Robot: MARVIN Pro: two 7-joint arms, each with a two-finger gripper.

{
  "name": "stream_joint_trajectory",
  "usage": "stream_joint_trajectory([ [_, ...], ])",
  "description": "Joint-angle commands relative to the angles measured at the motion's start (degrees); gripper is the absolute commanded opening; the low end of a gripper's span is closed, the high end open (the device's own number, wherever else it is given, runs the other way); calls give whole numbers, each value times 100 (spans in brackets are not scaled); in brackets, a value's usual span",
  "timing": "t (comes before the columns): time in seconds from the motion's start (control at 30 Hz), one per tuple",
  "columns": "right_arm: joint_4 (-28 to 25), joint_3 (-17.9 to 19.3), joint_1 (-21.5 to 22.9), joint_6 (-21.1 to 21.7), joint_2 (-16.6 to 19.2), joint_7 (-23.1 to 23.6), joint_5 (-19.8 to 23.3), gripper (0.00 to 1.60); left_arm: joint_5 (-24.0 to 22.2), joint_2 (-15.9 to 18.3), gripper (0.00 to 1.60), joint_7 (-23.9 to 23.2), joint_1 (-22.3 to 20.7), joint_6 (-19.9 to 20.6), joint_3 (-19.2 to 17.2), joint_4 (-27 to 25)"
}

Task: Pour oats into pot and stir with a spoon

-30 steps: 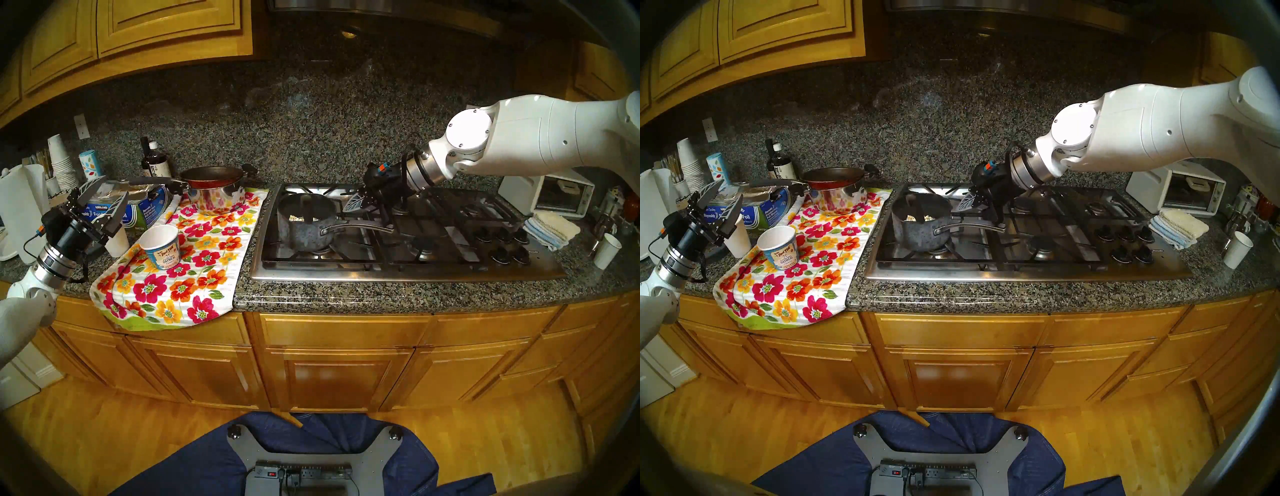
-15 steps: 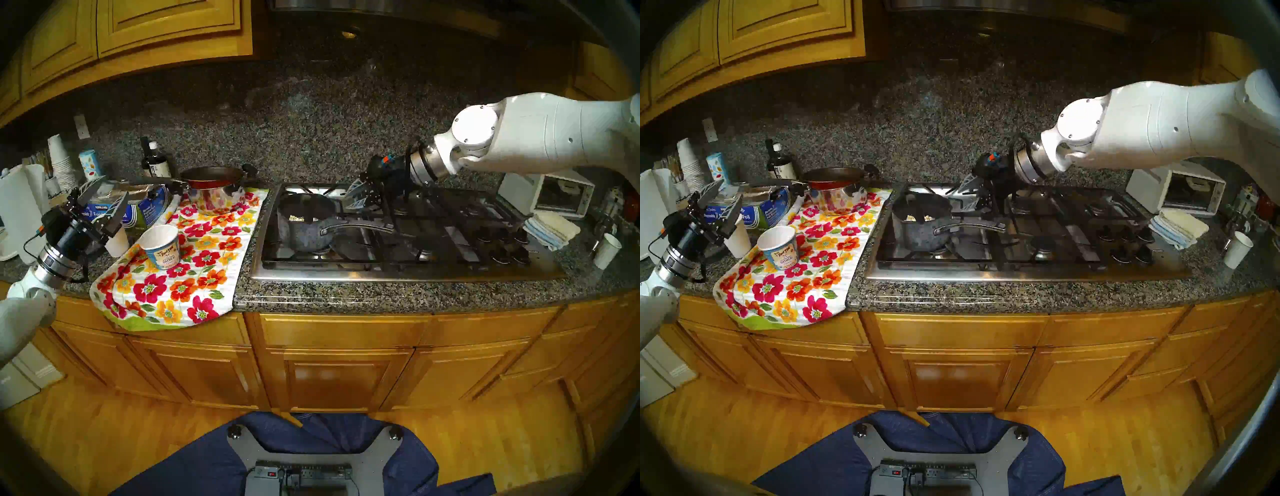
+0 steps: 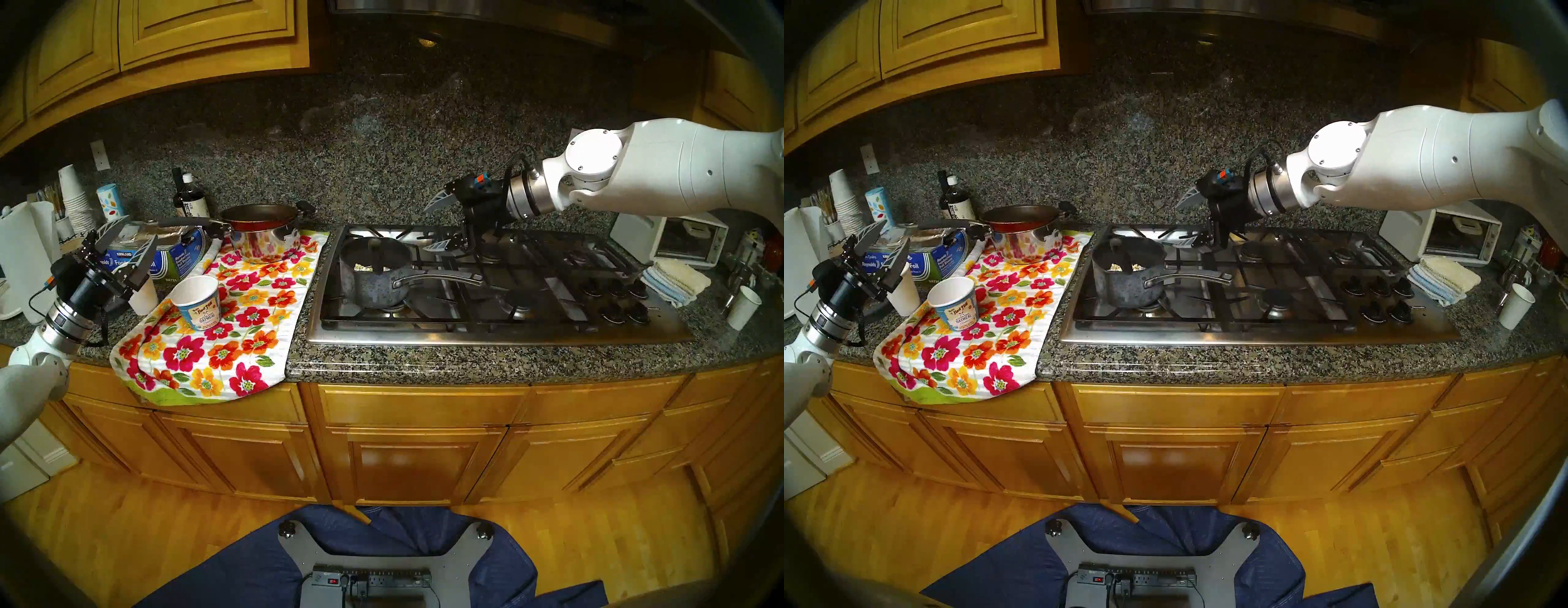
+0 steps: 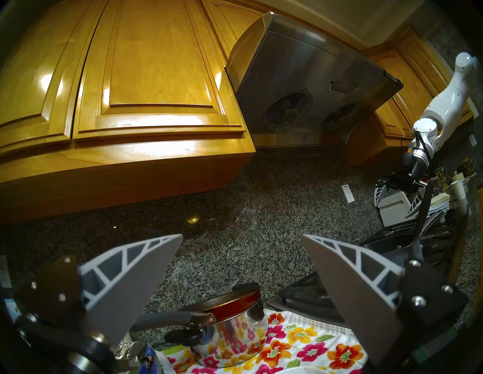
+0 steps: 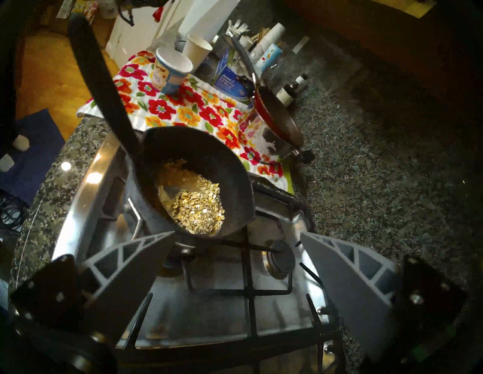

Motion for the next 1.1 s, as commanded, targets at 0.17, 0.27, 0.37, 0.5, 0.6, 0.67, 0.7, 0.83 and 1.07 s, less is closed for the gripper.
stream_joint_trajectory([
  [0.17, -228, 247, 106, -61, 473, -485, 609, 160, -23, 80, 160, -596, -102, -17, -168, -7],
  [0.27, -340, 207, 135, -98, 524, -642, 601, 160, -37, 71, 160, -640, -108, -17, -173, 3],
  [0.37, -374, 130, 134, -119, 490, -967, 461, 160, -36, 72, 160, -638, -108, -17, -171, 2],
  [0.5, -406, 69, 155, -130, 442, -1194, 343, 160, -19, 81, 160, -587, -101, -17, -165, -9],
  [0.6, -493, 30, 184, -135, 444, -1441, 238, 160, -12, 85, 160, -566, -97, -17, -165, -14],
  [0.67, -532, 16, 197, -135, 448, -1543, 186, 160, -25, 77, 160, -606, -103, -17, -169, -5],
  [0.7, -551, 11, 202, -133, 450, -1591, 160, 160, -26, 77, 160, -610, -103, -17, -170, -4],
  [0.83, -596, 0, 216, -129, 458, -1702, 100, 160, -20, 81, 160, -589, -99, -17, -168, -9],
  [1.07, -676, -11, 237, -115, 478, -1879, -10, 160, -26, 77, 160, -607, -102, -17, -170, -5],
])
